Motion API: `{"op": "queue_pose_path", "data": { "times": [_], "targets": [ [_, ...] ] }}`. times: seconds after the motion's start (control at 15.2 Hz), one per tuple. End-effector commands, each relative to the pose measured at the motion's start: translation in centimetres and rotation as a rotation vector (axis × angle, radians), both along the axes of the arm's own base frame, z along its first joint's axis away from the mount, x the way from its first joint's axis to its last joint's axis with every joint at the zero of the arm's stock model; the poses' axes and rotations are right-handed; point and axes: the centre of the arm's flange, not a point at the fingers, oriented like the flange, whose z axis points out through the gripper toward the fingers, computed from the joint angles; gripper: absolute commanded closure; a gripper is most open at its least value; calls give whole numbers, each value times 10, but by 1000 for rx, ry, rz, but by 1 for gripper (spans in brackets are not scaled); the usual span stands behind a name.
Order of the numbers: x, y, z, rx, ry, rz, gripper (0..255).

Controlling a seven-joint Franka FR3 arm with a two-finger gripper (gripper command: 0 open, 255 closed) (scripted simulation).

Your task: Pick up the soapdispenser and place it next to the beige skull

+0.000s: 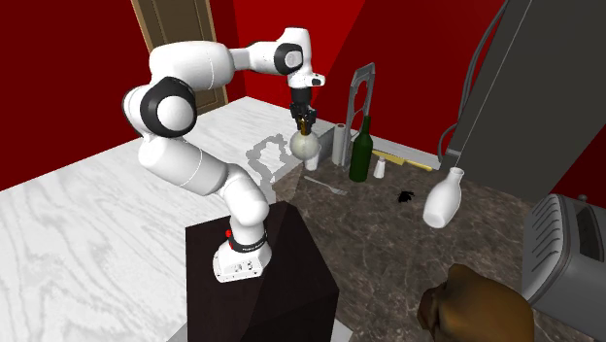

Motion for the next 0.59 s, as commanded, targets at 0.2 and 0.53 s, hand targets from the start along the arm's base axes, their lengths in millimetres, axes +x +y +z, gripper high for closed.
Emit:
{"op": "queue_pose_path", "data": {
  "times": [0.2, 0.53],
  "targets": [
    [0, 0, 27, 0, 0, 0, 255],
    [0, 0, 53, 0, 0, 0, 255]
  ]
}}
